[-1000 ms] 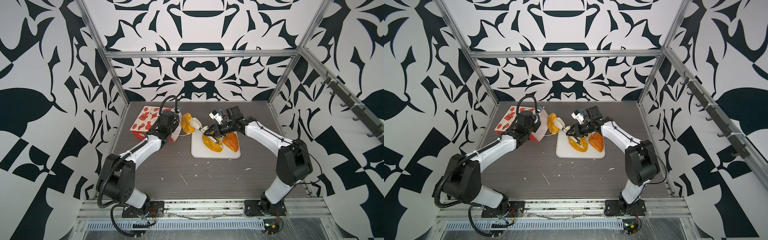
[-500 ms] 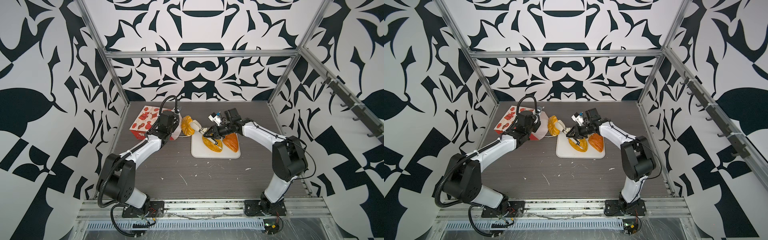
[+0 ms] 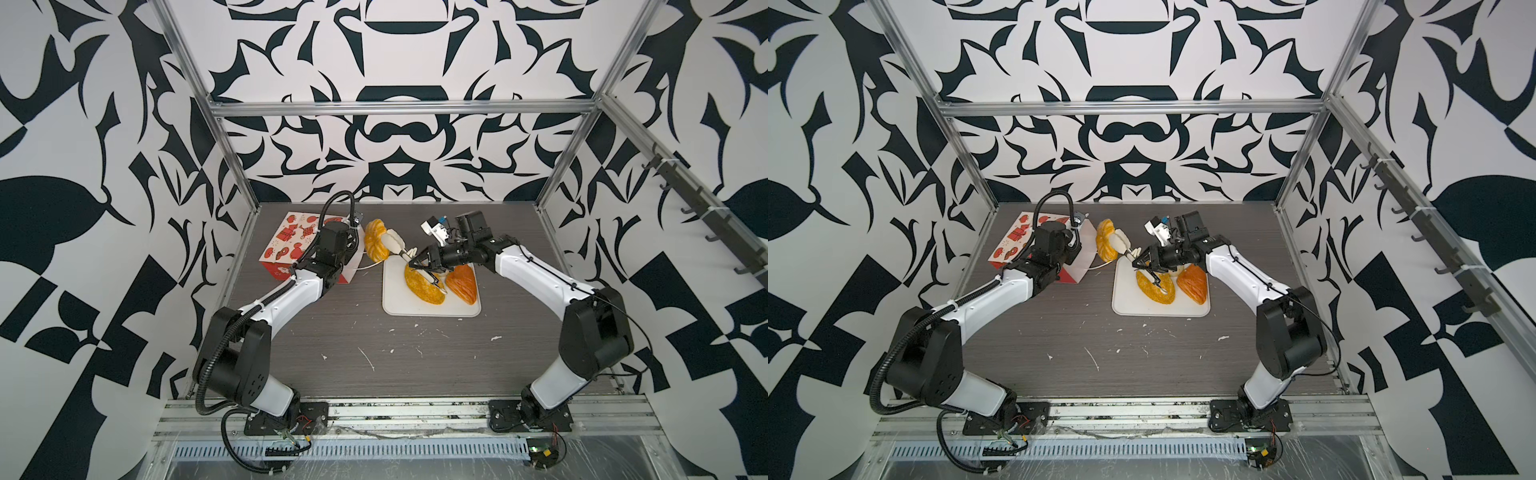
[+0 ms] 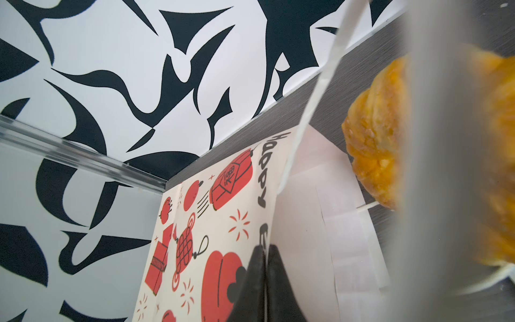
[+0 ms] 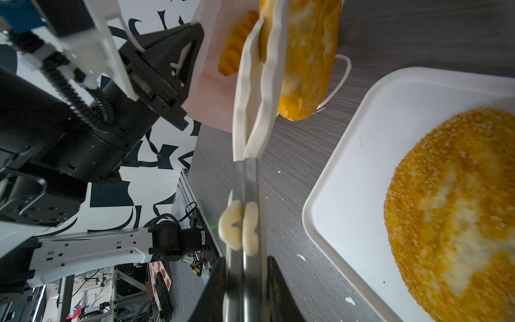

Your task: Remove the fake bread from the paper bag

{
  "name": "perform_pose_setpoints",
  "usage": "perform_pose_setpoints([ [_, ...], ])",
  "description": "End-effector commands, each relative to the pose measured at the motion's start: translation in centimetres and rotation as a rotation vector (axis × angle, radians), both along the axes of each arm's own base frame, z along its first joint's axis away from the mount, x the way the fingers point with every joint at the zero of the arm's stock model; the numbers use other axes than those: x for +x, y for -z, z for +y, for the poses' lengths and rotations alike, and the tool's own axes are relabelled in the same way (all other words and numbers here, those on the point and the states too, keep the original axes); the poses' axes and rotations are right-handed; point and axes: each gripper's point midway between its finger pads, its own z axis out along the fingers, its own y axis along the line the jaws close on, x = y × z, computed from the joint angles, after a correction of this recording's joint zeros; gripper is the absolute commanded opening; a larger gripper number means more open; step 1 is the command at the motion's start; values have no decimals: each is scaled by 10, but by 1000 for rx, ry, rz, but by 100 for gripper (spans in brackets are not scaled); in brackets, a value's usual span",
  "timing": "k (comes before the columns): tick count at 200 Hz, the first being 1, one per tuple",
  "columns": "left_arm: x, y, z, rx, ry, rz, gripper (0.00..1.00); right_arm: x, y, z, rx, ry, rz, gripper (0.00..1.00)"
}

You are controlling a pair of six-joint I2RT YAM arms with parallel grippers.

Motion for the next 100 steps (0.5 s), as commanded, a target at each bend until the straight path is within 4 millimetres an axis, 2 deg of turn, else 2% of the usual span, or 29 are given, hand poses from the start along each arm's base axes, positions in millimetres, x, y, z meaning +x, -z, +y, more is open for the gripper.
perform_pose_setpoints([
  [1, 8, -9, 2, -18, -21, -30, 7, -7, -26, -6, 28, -2, -75, 0],
  [30, 10, -4, 0, -14, -17, -18, 7, -14, -26, -12, 23, 20, -80, 0],
  [65, 10, -2, -1, -18, -10, -13, 7, -17, -41, -20, 33, 67, -137, 0],
  [100, 10, -2, -1, -13, -9, -14, 7, -29, -44, -26, 29, 81, -128, 0],
])
